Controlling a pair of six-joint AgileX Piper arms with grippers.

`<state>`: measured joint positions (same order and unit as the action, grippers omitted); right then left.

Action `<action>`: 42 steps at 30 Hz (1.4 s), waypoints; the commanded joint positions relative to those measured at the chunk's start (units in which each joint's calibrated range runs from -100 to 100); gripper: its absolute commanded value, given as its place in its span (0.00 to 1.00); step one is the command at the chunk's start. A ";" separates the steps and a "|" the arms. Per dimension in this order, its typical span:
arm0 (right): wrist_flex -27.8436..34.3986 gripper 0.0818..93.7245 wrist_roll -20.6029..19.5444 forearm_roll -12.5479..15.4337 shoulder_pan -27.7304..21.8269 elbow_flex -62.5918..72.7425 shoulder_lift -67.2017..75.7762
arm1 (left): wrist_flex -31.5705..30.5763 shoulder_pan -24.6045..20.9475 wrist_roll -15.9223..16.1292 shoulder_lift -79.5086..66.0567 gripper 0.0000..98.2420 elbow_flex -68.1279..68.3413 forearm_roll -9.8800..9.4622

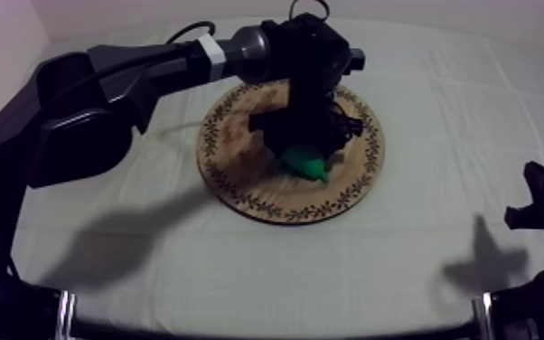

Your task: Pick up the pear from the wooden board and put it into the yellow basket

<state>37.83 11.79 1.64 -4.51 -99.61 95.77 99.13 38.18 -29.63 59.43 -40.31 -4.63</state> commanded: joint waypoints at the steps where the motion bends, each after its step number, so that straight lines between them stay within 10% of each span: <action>1: -0.01 0.00 0.01 -0.05 -0.01 -0.05 -0.01 | -0.22 0.00 -0.09 -0.18 0.59 0.11 -0.11; 27: -0.01 0.00 0.01 -0.05 -0.01 -0.05 -0.01 | -4.90 -2.93 -0.38 -13.73 0.49 8.76 -3.12; 42: -0.01 0.00 -0.02 -0.05 -0.01 -0.05 -0.01 | -10.22 -7.89 2.15 -42.47 0.50 39.11 -5.16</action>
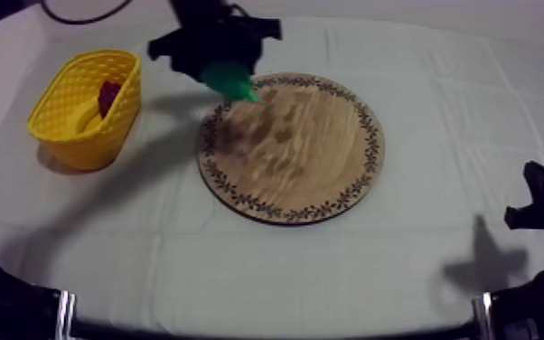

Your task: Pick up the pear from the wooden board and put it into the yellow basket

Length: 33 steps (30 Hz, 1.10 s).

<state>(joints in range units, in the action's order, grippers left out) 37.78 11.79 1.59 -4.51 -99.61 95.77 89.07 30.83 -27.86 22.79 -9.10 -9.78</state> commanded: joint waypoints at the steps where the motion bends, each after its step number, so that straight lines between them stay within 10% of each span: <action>1: 0.04 0.00 -0.01 0.00 -0.01 -0.05 -0.01 | -0.29 -1.04 0.76 -7.87 0.50 10.16 -0.08; 33: 0.04 0.00 -0.01 0.00 -0.01 -0.05 -0.01 | -19.65 -22.12 8.57 -21.91 0.52 30.94 -7.89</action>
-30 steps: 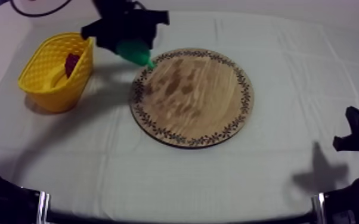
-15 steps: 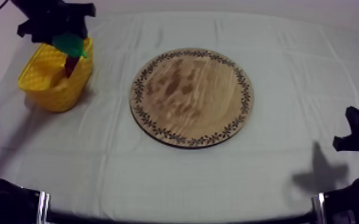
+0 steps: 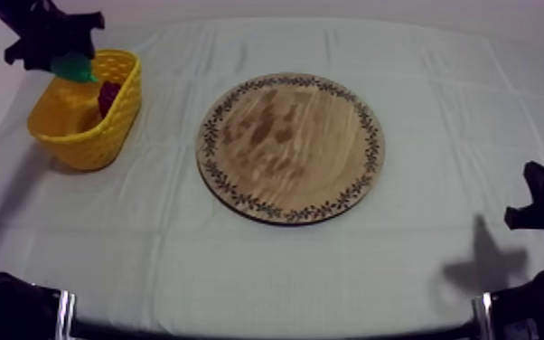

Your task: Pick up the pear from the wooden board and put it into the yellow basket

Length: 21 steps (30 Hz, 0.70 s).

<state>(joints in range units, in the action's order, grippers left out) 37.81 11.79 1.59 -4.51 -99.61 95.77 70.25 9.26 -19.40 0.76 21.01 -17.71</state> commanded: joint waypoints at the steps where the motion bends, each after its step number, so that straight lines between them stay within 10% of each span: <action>1: 0.01 0.00 -0.01 0.00 -0.01 -0.05 -0.01 | -1.56 -0.92 0.23 0.44 0.52 1.47 0.02; 21: 0.01 0.00 0.01 0.00 -0.01 -0.05 -0.01 | -9.79 -3.35 2.71 3.74 0.55 8.86 1.35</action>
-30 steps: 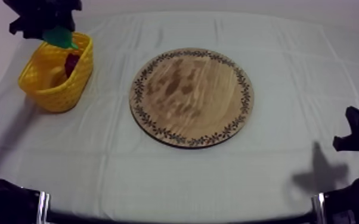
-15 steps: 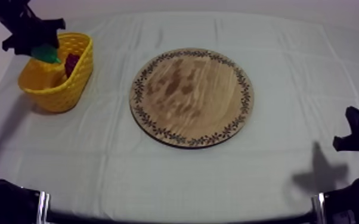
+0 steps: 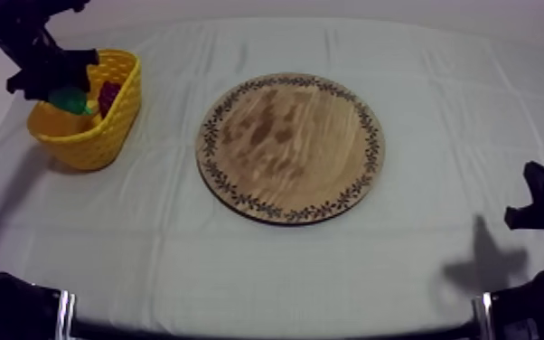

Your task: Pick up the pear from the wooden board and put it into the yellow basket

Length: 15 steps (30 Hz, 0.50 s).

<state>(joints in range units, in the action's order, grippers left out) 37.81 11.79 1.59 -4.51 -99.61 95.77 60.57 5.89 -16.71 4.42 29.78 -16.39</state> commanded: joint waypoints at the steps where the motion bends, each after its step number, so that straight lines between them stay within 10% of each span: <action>1: 0.01 0.00 0.01 0.00 -0.01 -0.05 -0.01 | -0.32 0.02 0.04 0.09 0.56 0.17 0.06; 15: 0.01 0.00 0.01 0.00 -0.01 -0.05 -0.01 | -2.22 -0.13 -3.40 -0.50 0.96 0.31 -0.57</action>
<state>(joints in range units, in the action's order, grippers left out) 37.88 11.79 1.59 -4.51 -99.61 95.77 58.55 5.77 -19.60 4.06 30.16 -16.77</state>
